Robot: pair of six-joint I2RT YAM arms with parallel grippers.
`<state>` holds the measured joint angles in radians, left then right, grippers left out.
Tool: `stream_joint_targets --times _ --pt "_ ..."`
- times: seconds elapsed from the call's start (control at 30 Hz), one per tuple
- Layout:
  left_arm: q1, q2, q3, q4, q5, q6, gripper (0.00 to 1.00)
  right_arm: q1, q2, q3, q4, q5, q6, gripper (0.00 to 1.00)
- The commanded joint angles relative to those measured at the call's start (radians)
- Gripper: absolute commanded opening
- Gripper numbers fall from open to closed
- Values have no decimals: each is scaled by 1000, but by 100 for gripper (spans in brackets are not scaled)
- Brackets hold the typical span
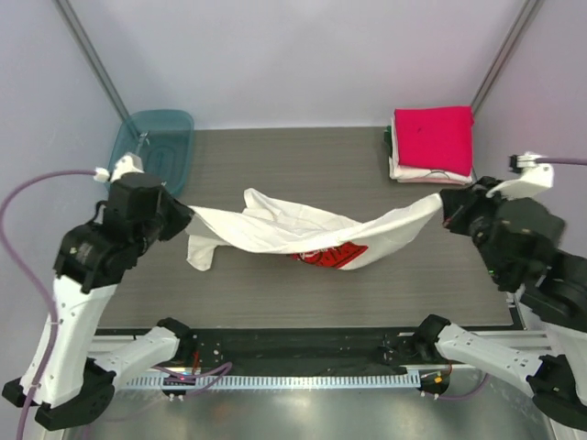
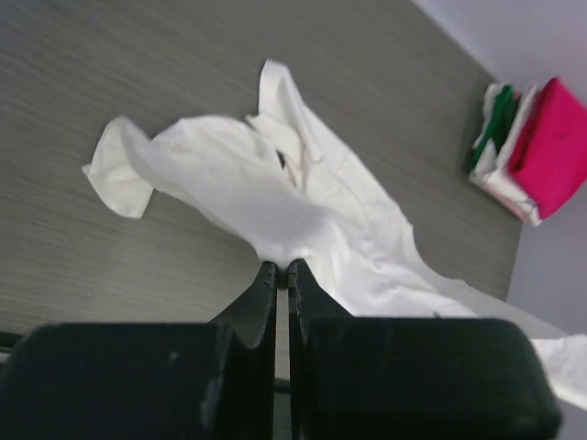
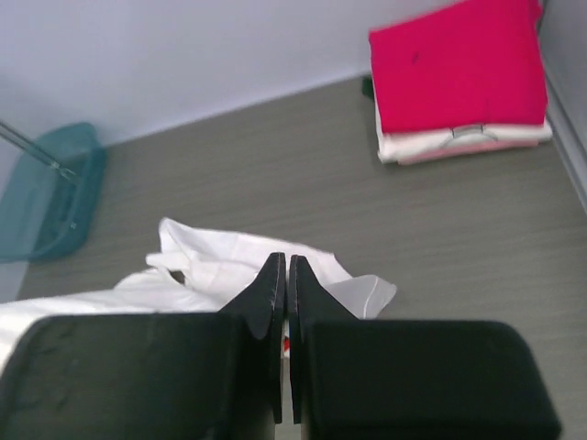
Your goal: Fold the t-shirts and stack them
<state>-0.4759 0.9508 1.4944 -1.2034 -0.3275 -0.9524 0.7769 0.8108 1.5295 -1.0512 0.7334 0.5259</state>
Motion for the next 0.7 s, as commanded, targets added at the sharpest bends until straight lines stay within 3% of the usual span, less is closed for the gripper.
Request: stream_joint_targets --times 0.0,0.17,0.4,0.67 --pt "-3 20 203 -162 -143 64 0 1 -44 113 106 -28 -194 1" --pt "-1 36 482 -174 -209 127 0 2 -113 213 247 -204 -316 1" --pt "-1 -1 717 -95 -237 254 0 1 -114 392 296 -420 -386 1" --pt "-4 -101 808 115 -208 371 0 -13 -3 694 369 -646 -399 1"
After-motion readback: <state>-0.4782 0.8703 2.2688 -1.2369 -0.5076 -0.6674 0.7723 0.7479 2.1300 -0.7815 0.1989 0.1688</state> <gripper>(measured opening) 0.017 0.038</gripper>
